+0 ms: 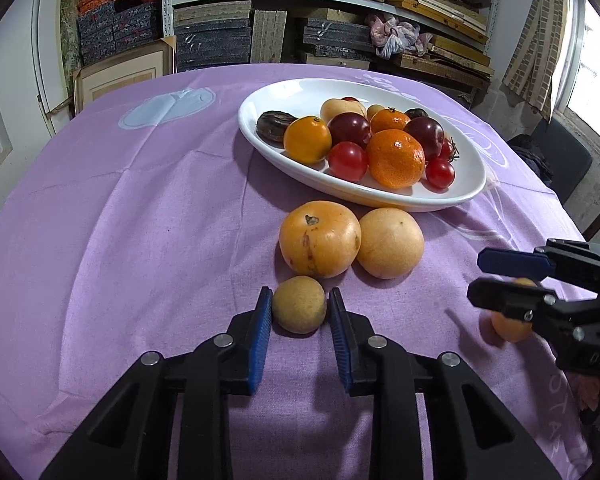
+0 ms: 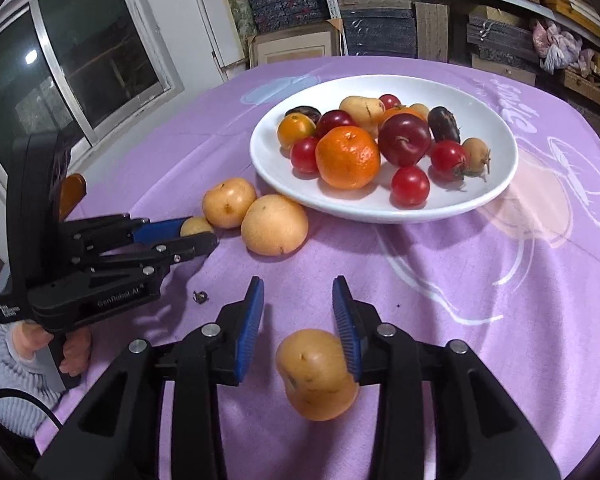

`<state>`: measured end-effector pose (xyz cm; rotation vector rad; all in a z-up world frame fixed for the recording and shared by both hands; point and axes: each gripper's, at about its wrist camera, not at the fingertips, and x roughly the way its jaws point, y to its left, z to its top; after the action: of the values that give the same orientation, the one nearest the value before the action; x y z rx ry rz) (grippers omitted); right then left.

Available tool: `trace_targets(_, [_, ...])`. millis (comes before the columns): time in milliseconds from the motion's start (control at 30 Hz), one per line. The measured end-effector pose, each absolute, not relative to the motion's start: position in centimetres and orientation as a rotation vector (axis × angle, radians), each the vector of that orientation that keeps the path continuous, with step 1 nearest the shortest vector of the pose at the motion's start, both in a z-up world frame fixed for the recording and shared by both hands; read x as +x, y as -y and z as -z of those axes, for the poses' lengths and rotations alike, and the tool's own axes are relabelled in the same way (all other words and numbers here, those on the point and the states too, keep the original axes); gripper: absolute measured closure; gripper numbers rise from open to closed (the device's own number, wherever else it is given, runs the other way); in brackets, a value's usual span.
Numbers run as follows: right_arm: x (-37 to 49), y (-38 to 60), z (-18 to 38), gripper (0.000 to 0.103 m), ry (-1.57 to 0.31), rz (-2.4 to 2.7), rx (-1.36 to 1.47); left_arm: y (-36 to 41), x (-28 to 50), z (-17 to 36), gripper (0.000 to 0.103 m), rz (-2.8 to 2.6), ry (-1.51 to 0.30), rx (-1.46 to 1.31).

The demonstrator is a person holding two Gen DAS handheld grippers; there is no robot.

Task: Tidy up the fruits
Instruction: 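Carry the small tan fruit and tan pear onto the white plate, opening both grippers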

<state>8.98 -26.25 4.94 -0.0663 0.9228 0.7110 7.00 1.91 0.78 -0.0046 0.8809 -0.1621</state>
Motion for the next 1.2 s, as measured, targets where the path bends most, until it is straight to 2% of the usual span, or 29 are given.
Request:
trace_targets(100, [7.9,26.1,-3.8,0.062,-0.955,-0.706,-0.11,-1.9,7.0,-0.8,0.074,0.167,-0.882,-0.003])
trace_targets(133, [7.2,26.3,-3.8,0.049,-0.94,-0.692,-0.128,-2.0,7.0,-0.8,0.074,0.167,-0.882,-0.002])
trace_targets(167, [6.6,26.7,-4.0,0.041,-0.933,-0.681,-0.132,-1.9,6.9,-0.8,0.074,0.167,-0.881,0.0])
trace_targets(200, [5.9,27.3,-4.2,0.027,-0.912,-0.671,-0.125,-1.9,6.9,-0.7,0.074,0.166,-0.881,0.002])
trace_targets(233, [5.0,27.8,-4.6,0.024,-0.885,-0.665,-0.126,-2.0,6.9,-0.7,0.074,0.166,-0.881,0.004])
trace_targets(300, [3.6,28.4,-5.1,0.026,-0.857,-0.68,-0.14,-1.9,6.8,-0.7,0.074,0.164,-0.881,0.009])
trace_targets(367, [3.1,28.7,-4.4,0.044,-0.876,-0.657,-0.163,-1.9,6.7,-0.7,0.074,0.162,-0.881,0.012])
trace_targets(400, [3.2,28.7,-3.8,0.061,-0.903,-0.641,-0.174,-1.9,6.8,-0.7,0.074,0.162,-0.881,0.011])
trace_targets(667, [4.8,30.1,-3.7,0.061,-0.92,-0.664,-0.053,-1.8,6.8,-0.8,0.076,0.156,-0.881,0.01])
trace_targets(933, [4.6,29.7,-4.2,0.062,-0.898,-0.667,-0.06,-1.7,6.3,-1.4,0.076,0.129,-0.845,0.006])
trace_targets(1067, [4.6,30.4,-5.9,0.062,-0.847,-0.661,-0.032,-1.1,5.3,-3.7,0.076,0.13,-0.769,0.024])
trace_targets(1200, [7.4,31.5,-11.5,0.062,-0.739,-0.612,-0.038,-0.2,7.2,-9.0,0.076,0.132,-0.698,0.052])
